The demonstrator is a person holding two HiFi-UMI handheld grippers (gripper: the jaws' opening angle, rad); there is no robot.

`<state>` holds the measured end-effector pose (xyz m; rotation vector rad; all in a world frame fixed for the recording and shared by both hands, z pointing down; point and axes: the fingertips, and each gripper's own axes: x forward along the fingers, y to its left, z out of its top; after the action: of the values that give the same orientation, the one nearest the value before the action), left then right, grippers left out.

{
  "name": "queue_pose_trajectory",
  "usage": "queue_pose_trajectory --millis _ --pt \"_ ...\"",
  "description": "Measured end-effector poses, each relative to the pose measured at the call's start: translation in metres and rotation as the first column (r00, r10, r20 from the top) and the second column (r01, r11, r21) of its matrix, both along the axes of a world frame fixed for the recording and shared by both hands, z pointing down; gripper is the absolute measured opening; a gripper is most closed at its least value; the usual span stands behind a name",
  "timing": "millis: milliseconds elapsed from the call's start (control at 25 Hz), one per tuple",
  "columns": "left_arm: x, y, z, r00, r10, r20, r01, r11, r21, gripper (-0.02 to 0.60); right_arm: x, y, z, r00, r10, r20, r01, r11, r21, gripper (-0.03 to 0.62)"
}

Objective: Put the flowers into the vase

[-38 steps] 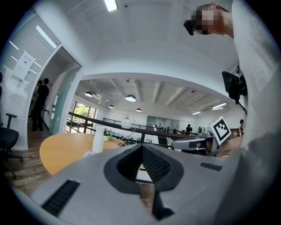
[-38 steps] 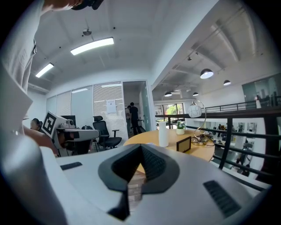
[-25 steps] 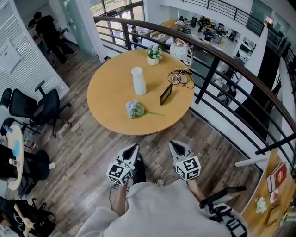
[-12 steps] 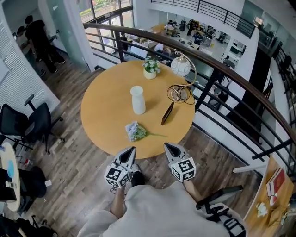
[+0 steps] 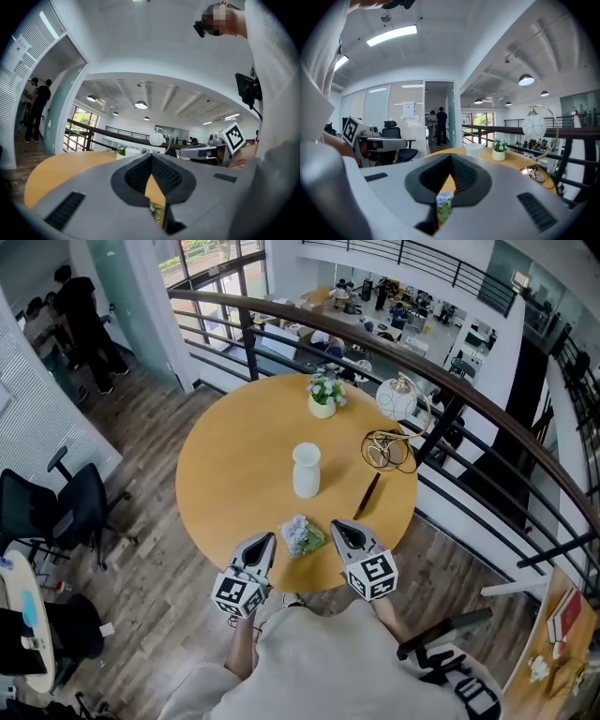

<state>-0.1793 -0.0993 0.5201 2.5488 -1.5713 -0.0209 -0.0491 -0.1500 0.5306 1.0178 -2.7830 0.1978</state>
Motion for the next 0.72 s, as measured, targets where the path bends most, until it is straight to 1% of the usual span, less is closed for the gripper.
queue_pose_trajectory --millis 200,440,600,720 --pt "-0.017 -0.018 -0.001 1.000 0.016 0.004 -0.016 1.000 -0.006 0.006 -0.014 -0.018 -0.004 1.000 0.020 0.002 -0.020 1.000 -0.001 0.009" --pt "-0.012 -0.029 0.006 1.000 0.017 -0.012 -0.017 0.999 -0.041 0.006 -0.010 -0.031 0.003 1.000 0.021 -0.007 -0.021 0.999 -0.035 0.009" --pt "-0.007 -0.020 0.004 1.000 -0.014 -0.026 0.012 0.997 -0.070 0.006 -0.005 -0.026 0.004 1.000 -0.008 -0.017 0.007 0.998 -0.064 0.009" --pt "-0.004 -0.023 0.004 0.999 -0.041 -0.009 0.040 0.996 -0.080 0.006 0.002 -0.033 0.006 0.999 -0.028 -0.021 0.026 0.996 -0.080 0.009"
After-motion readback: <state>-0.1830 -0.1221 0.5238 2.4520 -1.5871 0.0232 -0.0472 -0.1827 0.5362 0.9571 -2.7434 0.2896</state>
